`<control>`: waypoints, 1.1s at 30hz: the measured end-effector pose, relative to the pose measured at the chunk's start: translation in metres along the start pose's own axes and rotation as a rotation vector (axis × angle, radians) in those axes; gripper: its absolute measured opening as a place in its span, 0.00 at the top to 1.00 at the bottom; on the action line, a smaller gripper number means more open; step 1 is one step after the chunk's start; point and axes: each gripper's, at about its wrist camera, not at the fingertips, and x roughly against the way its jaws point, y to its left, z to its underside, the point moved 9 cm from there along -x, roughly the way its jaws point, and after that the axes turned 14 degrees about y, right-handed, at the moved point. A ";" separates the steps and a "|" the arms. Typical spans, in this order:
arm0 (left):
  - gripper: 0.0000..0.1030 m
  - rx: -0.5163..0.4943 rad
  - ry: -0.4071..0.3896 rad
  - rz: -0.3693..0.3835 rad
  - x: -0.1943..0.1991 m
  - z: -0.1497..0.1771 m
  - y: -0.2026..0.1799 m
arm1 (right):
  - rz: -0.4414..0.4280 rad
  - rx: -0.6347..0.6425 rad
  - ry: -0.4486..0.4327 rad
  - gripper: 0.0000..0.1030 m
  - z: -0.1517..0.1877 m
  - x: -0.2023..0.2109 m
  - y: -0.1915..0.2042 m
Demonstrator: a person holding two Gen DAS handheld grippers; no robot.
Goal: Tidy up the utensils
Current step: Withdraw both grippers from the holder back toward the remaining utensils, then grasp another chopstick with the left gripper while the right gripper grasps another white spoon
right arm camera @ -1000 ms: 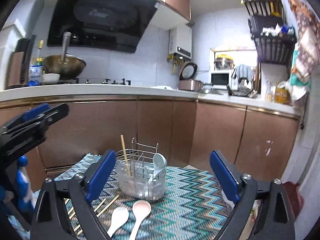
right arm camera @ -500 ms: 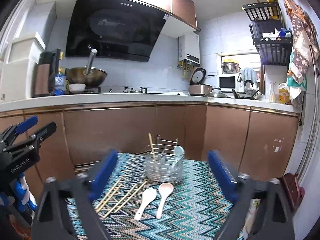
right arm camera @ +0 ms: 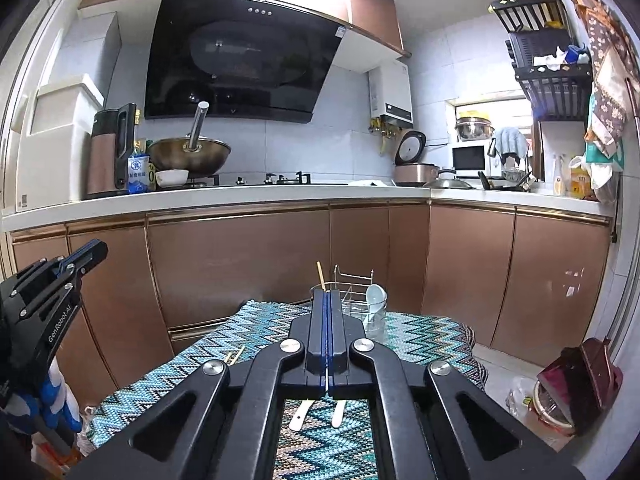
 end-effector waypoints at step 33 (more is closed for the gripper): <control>0.54 0.025 0.424 0.186 -0.058 0.050 -0.006 | -0.080 -0.030 0.092 0.49 0.017 -0.023 0.004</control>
